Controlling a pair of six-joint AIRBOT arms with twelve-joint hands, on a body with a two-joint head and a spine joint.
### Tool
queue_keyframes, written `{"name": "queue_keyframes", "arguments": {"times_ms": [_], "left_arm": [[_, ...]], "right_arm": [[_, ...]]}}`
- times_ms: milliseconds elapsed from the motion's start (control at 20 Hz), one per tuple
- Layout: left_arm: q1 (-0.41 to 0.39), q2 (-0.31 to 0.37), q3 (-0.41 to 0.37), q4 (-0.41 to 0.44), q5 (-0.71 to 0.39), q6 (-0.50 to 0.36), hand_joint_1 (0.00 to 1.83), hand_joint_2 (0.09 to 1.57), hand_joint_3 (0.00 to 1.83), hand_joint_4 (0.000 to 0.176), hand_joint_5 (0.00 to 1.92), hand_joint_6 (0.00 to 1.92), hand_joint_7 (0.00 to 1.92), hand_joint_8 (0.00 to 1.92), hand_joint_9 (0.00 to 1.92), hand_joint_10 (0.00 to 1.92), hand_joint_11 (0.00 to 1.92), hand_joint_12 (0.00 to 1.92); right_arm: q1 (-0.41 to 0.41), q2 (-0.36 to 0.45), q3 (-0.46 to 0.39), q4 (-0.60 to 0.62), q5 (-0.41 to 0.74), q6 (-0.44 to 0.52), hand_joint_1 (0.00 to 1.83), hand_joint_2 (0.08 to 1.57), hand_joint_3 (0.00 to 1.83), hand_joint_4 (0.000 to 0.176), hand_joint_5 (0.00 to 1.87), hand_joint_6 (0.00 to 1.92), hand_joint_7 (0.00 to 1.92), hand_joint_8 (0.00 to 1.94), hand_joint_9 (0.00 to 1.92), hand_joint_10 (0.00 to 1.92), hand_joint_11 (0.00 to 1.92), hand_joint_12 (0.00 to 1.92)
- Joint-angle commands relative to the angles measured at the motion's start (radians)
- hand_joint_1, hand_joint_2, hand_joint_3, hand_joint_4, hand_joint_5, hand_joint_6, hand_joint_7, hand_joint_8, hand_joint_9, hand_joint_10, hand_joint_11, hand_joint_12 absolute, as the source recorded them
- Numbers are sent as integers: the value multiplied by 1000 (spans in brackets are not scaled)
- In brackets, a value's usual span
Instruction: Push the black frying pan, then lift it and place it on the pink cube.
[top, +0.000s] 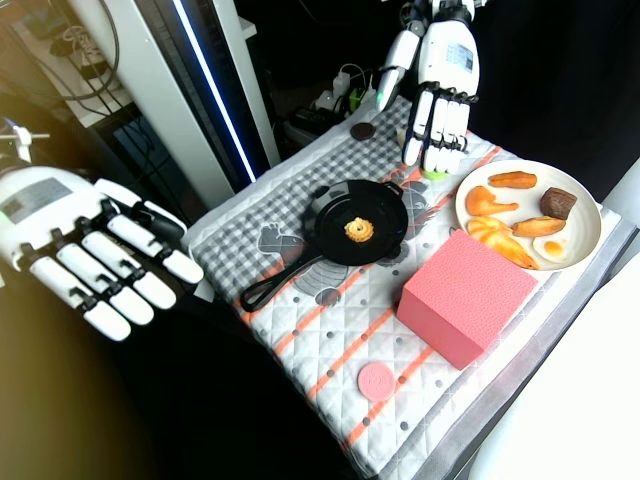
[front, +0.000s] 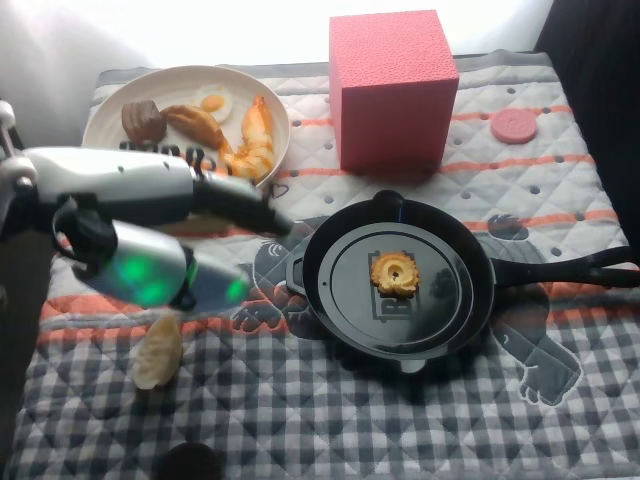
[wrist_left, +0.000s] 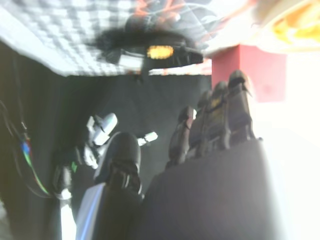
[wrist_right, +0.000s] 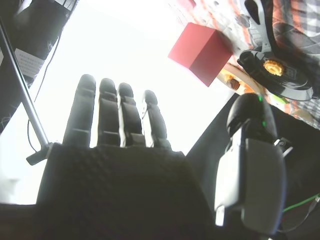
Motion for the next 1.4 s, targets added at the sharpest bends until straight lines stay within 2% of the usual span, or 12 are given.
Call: {"name": "queue_keyframes", "arguments": {"times_ms": [0,150,250,400,500,550,700,950,1050,1200,1300,1350], "left_arm": [[-19,1,1,27,-29,-46,366,1345,3,0,400,84,387,39,199,221,0,490],[-46,1,-1,186,-28,-165,370,1341,1,0,453,74,473,45,281,249,0,683],[-58,-8,-2,336,-20,-270,284,1360,7,0,456,68,471,36,278,246,0,711],[-59,-34,11,476,-20,-388,247,1367,4,0,431,43,439,12,257,229,0,635],[-45,-61,28,544,-13,-441,311,1331,0,0,494,47,519,31,337,246,0,789],[-36,-75,38,559,-3,-450,263,1350,1,0,443,21,470,8,286,237,0,666],[-12,-108,55,606,32,-466,273,1346,0,0,463,23,494,15,311,267,0,778],[-11,-125,63,659,48,-513,281,1333,0,0,510,12,539,66,154,736,0,891],[-20,-150,70,670,39,-510,269,1336,2,0,464,4,499,62,110,704,0,705],[-29,-172,75,669,26,-500,233,1329,1,0,499,13,531,54,208,456,0,510],[-33,-181,75,652,14,-476,317,1323,0,0,519,23,530,45,237,407,0,757],[-36,-185,75,646,7,-469,293,1332,1,4,500,15,509,32,229,371,0,724]], "right_arm": [[6,1,12,19,120,10,354,1238,0,0,0,0,0,0,0,0,0,235],[6,-14,25,19,121,38,372,1255,1,0,0,0,0,0,0,0,0,88],[6,-22,31,20,121,54,333,1257,0,31,0,0,0,0,0,0,0,92],[5,-36,42,20,121,78,337,1257,0,38,0,0,0,0,0,0,0,144],[3,-43,47,20,121,91,328,1264,2,42,0,0,0,0,0,0,0,177],[2,-48,49,20,122,95,326,1267,3,24,0,0,0,0,0,0,0,175],[0,-52,52,20,125,106,326,1270,1,27,0,0,0,0,0,0,0,130],[-4,-67,53,23,135,119,334,1280,1,23,0,0,0,0,0,0,35,19],[-11,-70,54,27,141,130,357,1285,2,0,0,0,0,0,0,0,10,15],[-11,-71,57,27,145,141,346,1284,1,13,0,0,0,0,0,0,4,23],[-12,-72,57,27,146,141,334,1290,3,0,0,0,0,0,0,0,2,29],[-13,-73,57,27,146,143,314,1290,3,4,0,0,0,0,0,0,0,34]]}}
